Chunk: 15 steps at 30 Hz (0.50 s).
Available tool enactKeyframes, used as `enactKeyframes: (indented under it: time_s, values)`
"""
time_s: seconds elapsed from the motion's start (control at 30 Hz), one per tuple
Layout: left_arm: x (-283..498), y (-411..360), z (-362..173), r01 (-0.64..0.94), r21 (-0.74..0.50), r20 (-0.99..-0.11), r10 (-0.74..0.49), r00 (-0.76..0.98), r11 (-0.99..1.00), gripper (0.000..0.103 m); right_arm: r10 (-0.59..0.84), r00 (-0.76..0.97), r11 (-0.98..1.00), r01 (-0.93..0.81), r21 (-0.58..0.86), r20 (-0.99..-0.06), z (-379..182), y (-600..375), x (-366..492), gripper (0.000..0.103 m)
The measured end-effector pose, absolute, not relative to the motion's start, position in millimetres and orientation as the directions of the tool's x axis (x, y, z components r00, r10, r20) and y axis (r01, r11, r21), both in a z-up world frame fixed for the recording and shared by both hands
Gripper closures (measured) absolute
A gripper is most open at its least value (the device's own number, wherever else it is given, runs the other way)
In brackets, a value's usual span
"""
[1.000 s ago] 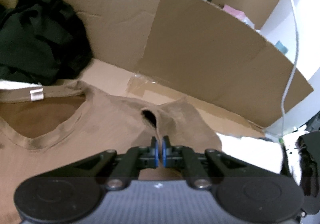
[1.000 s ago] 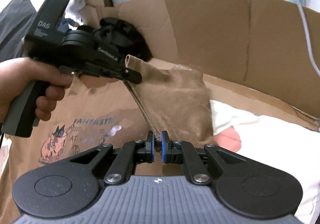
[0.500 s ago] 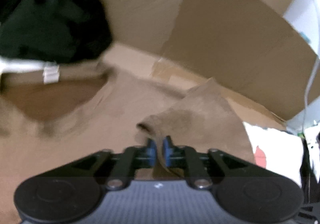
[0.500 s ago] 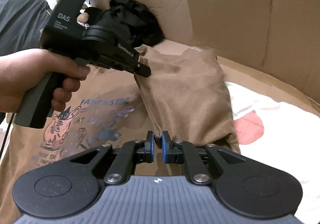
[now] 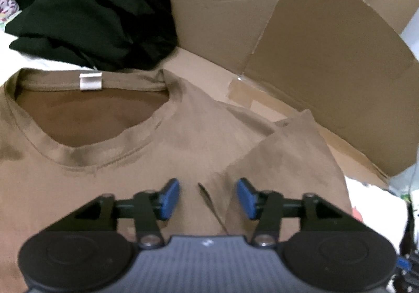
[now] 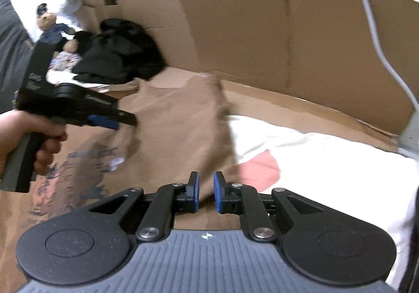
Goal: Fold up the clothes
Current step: 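Lay the folded fabric down and open both tools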
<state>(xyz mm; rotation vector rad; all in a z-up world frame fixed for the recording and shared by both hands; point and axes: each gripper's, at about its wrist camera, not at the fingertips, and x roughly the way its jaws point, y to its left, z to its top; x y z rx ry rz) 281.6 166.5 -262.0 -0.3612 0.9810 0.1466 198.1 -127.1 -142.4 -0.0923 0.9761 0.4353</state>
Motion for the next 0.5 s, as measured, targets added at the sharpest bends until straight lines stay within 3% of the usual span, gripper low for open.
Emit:
enactKeyframes:
  time_s: [0.07,0.1,0.13,0.17,0.27,0.5]
  values:
    - [285.8,163.2,-263.5,-0.282,-0.220,-0.830,-0.027,0.557,0.934,0.050,0.293,0.483,0.922,-0.372,0.110,-0.825,-146.5,-133.4,203.4,0.089]
    - [286.9,161.8,-263.8,-0.275,-0.217,-0.826,-0.026,0.564,0.937,0.056,0.287,0.483,0.925,-0.364,0.108,-0.827,-148.5,-135.9,205.3,0.089]
    - [288.5,158.9,-263.4,-0.254,-0.210,-0.820,-0.029,0.572,0.944,0.081,0.283,0.483,0.927,-0.360,0.106,-0.829,-150.2,-137.2,206.9,0.089]
    - [290.8,155.9,-263.4,-0.227,-0.198,-0.821,-0.035,0.570,0.954,0.097,0.280,0.483,0.928,-0.357,0.105,-0.830,-152.1,-138.2,208.3,0.089]
    - [295.7,145.4,-260.2,-0.154,-0.103,-0.820,0.004,0.572,0.983,0.098,0.285,0.481,0.930,-0.349,0.117,-0.829,-157.5,-141.6,213.5,0.089]
    - [298.1,154.5,-255.9,-0.163,-0.114,-0.814,0.002,0.582,0.980,0.098,0.339,0.454,0.902,-0.406,0.148,-0.824,-162.1,-129.2,222.7,0.089]
